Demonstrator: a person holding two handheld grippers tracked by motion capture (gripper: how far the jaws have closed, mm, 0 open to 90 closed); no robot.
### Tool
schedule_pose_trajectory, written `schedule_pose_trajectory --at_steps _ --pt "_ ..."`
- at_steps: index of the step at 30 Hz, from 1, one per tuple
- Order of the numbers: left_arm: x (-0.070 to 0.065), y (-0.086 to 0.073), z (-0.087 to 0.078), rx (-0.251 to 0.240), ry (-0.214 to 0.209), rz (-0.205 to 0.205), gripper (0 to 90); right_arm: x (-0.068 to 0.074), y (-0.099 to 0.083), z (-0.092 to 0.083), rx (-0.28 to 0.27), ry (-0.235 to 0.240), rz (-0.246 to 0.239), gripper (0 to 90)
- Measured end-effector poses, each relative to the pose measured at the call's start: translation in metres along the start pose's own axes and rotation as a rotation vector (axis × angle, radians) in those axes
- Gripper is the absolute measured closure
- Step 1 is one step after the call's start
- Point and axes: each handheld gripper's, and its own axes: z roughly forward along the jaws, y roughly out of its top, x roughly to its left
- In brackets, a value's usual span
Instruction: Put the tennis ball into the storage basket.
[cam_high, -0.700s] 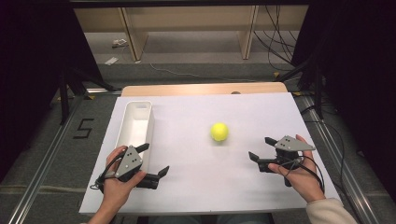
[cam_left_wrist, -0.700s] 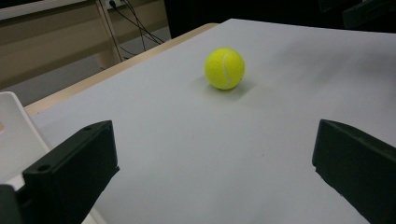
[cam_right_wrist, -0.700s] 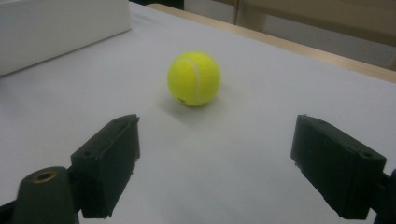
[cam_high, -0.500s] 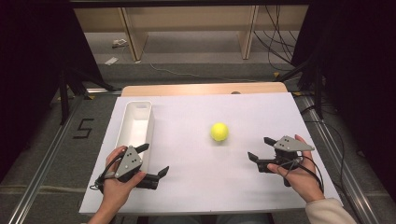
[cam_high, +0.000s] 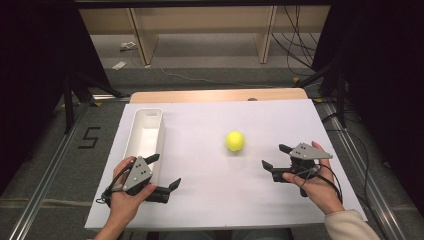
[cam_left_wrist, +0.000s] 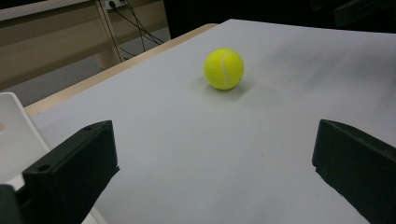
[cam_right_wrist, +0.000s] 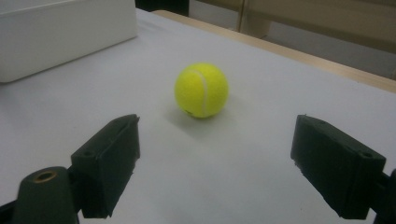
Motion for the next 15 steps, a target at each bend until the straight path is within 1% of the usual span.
schedule_pose_trajectory --at_steps 5,7,13,15 --pt "-0.001 0.0 0.0 -0.001 -0.001 0.002 0.0 0.002 0.004 0.004 -0.007 0.002 -0.013 16.6" --pt "-0.001 0.0 0.0 -0.001 -0.001 0.002 0.0 0.004 0.007 0.008 -0.008 0.006 -0.018 16.6" --pt "0.0 0.0 0.0 -0.002 -0.001 0.0 0.0 0.006 0.008 0.015 0.004 0.008 -0.014 16.7" --pt "0.0 0.0 0.0 -0.001 0.0 0.001 0.0 0.006 0.009 0.016 -0.001 0.006 -0.017 16.7"
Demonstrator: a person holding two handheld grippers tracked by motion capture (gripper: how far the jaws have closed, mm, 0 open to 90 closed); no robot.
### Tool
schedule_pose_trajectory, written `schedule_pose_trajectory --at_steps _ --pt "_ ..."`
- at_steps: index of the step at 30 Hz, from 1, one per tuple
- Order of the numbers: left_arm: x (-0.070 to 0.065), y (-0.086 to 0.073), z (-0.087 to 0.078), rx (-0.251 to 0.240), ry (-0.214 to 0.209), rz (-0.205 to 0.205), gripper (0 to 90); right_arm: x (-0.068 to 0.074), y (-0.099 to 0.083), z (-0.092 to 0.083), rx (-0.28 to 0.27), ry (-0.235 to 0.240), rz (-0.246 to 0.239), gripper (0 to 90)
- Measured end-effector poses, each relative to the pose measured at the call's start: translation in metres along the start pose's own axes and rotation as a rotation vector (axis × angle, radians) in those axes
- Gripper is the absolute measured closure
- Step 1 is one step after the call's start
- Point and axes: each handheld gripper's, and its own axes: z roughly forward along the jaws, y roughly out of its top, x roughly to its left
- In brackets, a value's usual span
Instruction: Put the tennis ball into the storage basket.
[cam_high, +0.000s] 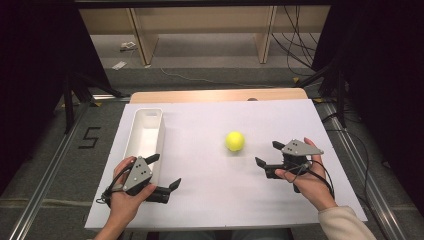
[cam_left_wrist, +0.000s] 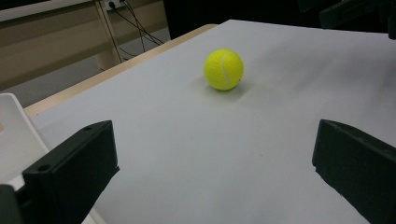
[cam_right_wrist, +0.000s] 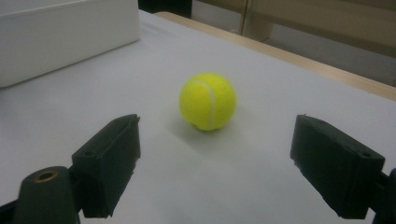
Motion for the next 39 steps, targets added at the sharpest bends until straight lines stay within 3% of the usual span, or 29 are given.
schedule_pose_trajectory --at_steps 39 --pt "0.0 0.0 0.001 0.005 -0.006 0.0 0.0 0.006 0.019 0.051 0.007 -0.022 -0.013 15.8"
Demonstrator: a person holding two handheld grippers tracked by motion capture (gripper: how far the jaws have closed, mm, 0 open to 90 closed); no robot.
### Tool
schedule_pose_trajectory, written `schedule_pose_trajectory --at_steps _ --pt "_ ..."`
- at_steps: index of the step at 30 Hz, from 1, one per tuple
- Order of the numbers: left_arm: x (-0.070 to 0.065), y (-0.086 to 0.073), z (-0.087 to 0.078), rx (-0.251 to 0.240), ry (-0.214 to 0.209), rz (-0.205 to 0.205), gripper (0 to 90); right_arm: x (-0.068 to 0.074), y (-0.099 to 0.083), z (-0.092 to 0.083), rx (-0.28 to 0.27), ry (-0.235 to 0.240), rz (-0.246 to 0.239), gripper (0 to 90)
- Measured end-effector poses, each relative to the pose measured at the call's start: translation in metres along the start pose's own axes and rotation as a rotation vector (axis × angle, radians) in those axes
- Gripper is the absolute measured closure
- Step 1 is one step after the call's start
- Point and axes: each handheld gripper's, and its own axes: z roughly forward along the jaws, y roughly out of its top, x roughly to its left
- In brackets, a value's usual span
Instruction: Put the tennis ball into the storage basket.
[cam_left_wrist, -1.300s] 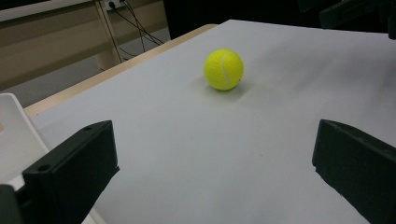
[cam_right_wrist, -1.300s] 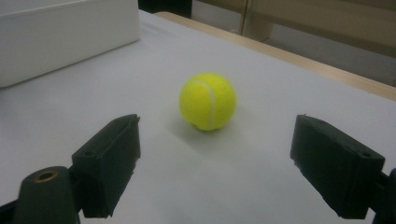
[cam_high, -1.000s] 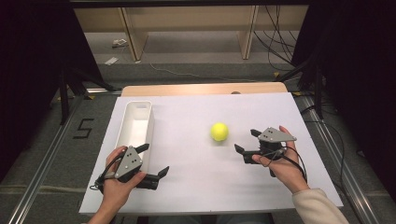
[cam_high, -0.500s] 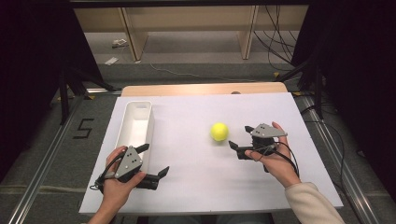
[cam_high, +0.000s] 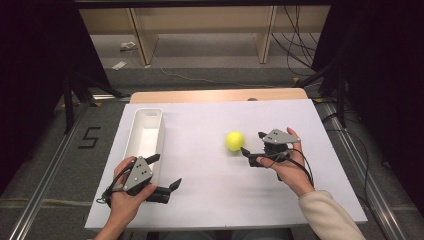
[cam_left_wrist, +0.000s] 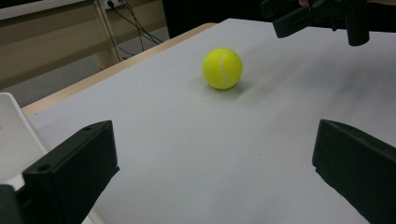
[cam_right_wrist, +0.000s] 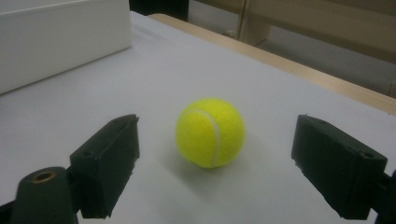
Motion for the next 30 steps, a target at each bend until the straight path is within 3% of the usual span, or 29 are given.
schedule_pose_trajectory --at_steps 30 --pt "0.0 0.0 0.0 -0.002 0.002 -0.002 0.0 0.007 0.006 0.035 0.033 0.0 -0.005 15.6"
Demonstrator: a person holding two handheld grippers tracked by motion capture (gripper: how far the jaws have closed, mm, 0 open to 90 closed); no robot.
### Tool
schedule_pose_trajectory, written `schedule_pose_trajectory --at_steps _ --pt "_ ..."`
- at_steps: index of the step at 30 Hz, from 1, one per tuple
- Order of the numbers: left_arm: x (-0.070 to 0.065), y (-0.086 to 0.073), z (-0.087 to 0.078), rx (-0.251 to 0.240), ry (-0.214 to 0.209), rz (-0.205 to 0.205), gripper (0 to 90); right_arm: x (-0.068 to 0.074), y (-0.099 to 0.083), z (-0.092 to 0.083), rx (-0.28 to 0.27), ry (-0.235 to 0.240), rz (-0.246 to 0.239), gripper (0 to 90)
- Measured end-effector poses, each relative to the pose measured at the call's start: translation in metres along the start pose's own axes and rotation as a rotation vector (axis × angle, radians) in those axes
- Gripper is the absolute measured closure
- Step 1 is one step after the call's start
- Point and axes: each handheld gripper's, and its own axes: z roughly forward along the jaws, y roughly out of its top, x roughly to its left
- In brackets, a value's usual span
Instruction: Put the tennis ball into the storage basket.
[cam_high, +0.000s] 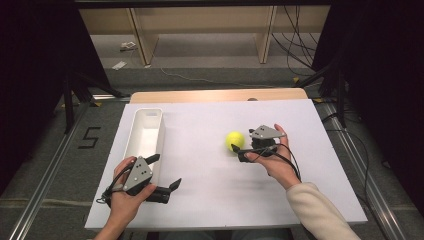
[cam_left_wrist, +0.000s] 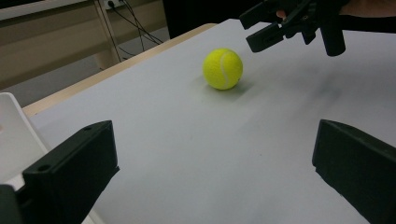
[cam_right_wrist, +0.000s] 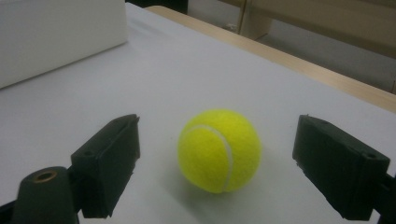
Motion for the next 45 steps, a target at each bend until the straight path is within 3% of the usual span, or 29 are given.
schedule_pose_trajectory --at_steps 21,45 --pt "0.0 -0.001 -0.002 0.002 0.004 0.001 0.0 -0.002 -0.002 0.021 0.038 -0.016 0.01 15.6" --pt "0.0 -0.001 -0.002 0.001 0.004 -0.002 0.0 -0.004 -0.004 0.034 0.058 -0.021 0.019 15.6"
